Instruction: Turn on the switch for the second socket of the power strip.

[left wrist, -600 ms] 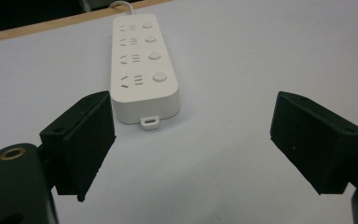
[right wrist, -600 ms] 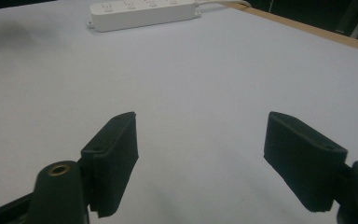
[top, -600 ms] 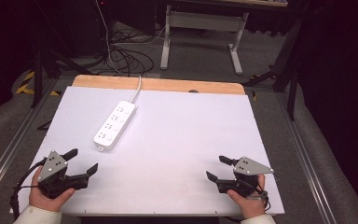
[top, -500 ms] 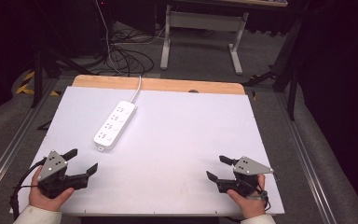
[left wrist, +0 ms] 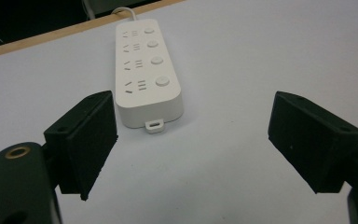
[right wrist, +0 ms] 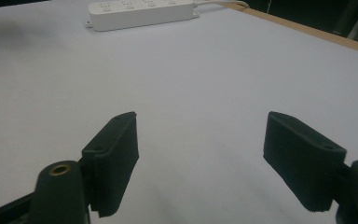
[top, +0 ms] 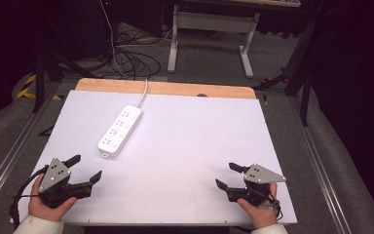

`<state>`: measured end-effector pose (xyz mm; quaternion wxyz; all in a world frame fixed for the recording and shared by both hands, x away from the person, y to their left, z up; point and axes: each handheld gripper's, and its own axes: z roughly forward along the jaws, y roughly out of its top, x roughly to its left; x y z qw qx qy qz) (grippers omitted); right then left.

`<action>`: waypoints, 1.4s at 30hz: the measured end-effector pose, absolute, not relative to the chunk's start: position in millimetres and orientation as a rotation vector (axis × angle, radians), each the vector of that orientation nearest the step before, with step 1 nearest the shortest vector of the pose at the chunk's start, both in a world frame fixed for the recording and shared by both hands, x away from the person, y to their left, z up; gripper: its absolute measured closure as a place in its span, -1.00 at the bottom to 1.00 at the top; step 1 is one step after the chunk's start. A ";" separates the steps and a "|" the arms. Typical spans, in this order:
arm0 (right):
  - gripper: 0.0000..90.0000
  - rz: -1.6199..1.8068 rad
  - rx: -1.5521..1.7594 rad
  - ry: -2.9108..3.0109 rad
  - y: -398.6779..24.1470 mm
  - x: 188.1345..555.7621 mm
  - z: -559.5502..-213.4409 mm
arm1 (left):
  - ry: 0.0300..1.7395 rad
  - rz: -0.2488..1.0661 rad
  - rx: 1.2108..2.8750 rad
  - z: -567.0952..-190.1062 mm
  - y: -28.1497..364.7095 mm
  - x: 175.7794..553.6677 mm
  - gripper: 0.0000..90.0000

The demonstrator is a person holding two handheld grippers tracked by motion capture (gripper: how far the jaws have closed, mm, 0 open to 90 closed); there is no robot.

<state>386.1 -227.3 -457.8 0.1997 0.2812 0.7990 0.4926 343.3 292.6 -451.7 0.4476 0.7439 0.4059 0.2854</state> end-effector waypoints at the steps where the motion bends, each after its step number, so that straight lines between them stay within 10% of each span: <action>1: -0.41 1.377 0.786 2.236 -227.2 386.1 -457.8 | 1.006 0.701 1.839 -451.3 293.2 343.4 -0.64; 42: -0.41 1.382 0.785 2.255 -226.8 385.7 -460.1 | 1.002 0.595 1.872 -396.9 267.6 392.6 -0.26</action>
